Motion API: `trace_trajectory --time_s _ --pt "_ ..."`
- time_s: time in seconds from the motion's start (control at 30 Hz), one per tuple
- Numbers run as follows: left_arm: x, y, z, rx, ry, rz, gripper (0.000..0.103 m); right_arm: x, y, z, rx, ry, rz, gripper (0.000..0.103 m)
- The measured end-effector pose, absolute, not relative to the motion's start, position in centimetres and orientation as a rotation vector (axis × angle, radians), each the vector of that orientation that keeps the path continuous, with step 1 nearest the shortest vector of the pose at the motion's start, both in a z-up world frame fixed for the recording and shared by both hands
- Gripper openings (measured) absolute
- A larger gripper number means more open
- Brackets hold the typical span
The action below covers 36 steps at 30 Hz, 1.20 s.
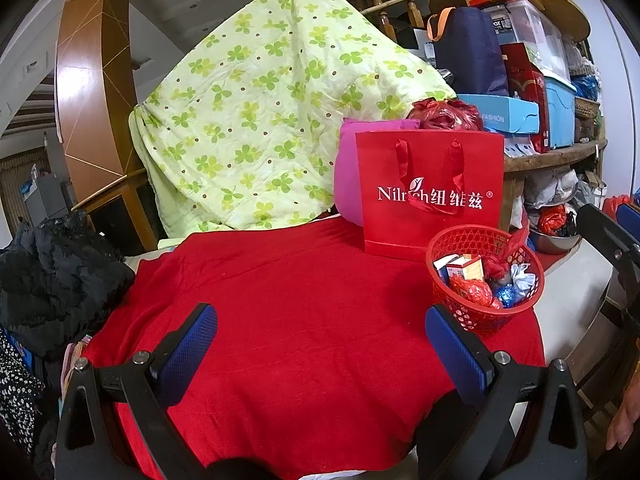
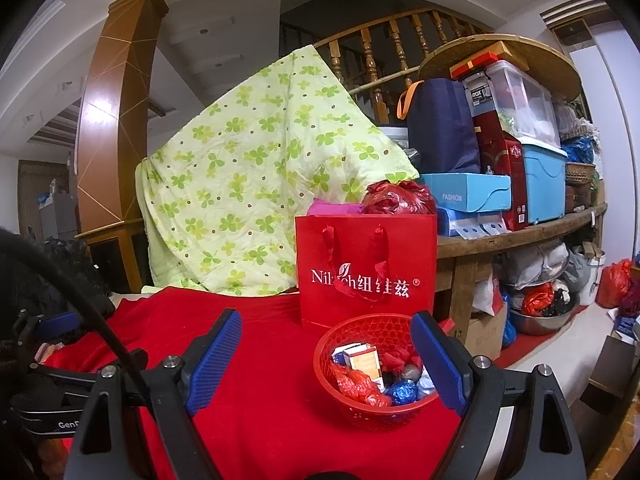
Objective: Collect trash
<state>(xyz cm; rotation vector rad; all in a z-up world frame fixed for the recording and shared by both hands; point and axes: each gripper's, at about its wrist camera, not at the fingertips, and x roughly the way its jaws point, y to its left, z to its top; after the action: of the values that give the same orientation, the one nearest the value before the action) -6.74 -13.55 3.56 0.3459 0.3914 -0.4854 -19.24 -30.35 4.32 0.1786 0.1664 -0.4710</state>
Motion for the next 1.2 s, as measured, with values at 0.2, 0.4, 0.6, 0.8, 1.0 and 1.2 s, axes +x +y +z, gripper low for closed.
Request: trace_trajectory --time_s 0.2,0.4,0.6,0.8,1.0,1.2 --pt "-6.67 -13.4 3.69 0.341 0.393 -0.484 0.103 -19.26 -30.37 4.4 0.177 0.167 -0.468 0.088" --pt "-6.52 -13.28 3.76 0.336 0.394 -0.479 0.103 -19.22 -30.27 4.64 0.171 0.166 -0.465 0.088" --pt "-6.37 -13.13 3.83 0.327 0.395 -0.478 0.103 -19.13 -29.89 5.18 0.155 0.165 -0.467 0.088" --pt "-6.46 -13.12 3.76 0.324 0.396 -0.474 0.103 -19.11 -29.8 5.19 0.153 0.168 -0.468 0.088" --pt "-6.24 -12.99 3.62 0.31 0.405 -0.469 0.103 -18.9 -29.64 5.06 0.146 0.178 -0.465 0.088" --pt "-6.16 -12.73 3.64 0.302 0.404 -0.467 0.103 -18.71 -29.46 5.02 0.139 0.182 -0.461 0.088"
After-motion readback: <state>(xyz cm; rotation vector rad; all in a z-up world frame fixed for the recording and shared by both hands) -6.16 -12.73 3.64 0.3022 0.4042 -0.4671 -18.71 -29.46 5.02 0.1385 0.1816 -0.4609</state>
